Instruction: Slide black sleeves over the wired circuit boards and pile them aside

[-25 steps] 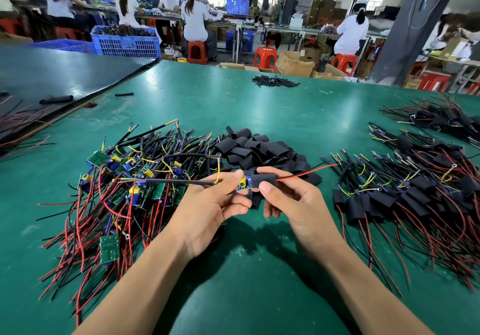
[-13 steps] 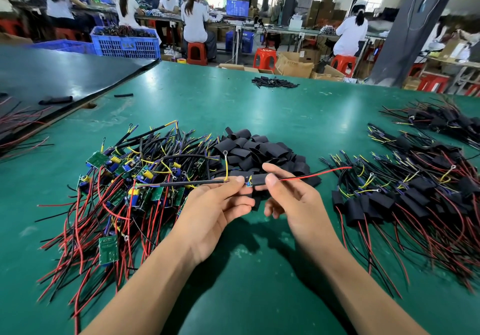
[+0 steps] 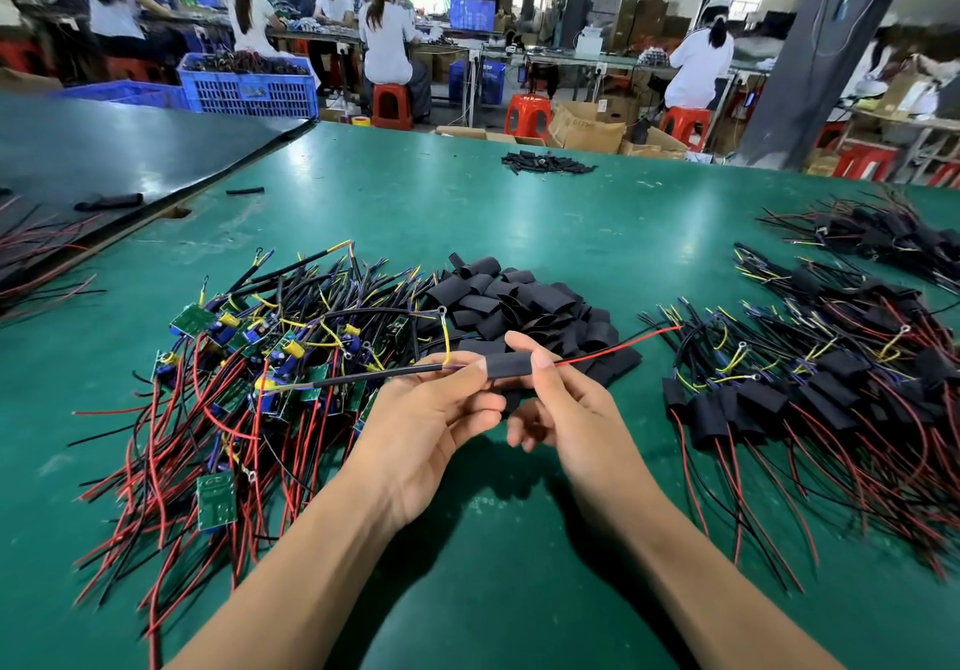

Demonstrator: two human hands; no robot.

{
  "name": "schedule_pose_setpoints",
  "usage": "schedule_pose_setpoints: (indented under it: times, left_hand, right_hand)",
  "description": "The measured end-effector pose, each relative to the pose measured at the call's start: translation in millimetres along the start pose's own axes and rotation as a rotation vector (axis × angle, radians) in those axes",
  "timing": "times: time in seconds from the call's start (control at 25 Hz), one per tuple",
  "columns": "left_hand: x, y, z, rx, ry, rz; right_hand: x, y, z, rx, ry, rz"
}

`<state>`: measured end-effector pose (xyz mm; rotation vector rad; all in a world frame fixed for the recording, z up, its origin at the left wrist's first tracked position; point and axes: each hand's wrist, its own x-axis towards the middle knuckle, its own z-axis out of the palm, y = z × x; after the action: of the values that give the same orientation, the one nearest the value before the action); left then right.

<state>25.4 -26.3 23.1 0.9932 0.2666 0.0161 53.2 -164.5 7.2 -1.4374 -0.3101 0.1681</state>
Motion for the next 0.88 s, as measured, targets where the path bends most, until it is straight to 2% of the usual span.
schedule_pose_setpoints:
  times: [0.12, 0.24, 0.4, 0.88]
  left_hand:
    - [-1.6, 5.2, -1.6, 0.028, -0.046, -0.016]
    - [-2.2, 8.2, -3.7, 0.094, -0.072, -0.058]
    - [1.0, 8.7, -8.9, 0.111, -0.05, -0.051]
    - [2.8, 8.1, -10.8, 0.127, -0.033, -0.024]
  right_hand:
    - [0.9, -1.2, -2.2, 0.093, 0.001, 0.039]
    - [0.3, -5.0, -5.3, 0.279, -0.038, 0.158]
    - [-2.1, -9.3, -9.8, 0.326, -0.113, 0.301]
    - [-1.9, -9.3, -12.7, 0.339, -0.156, 0.311]
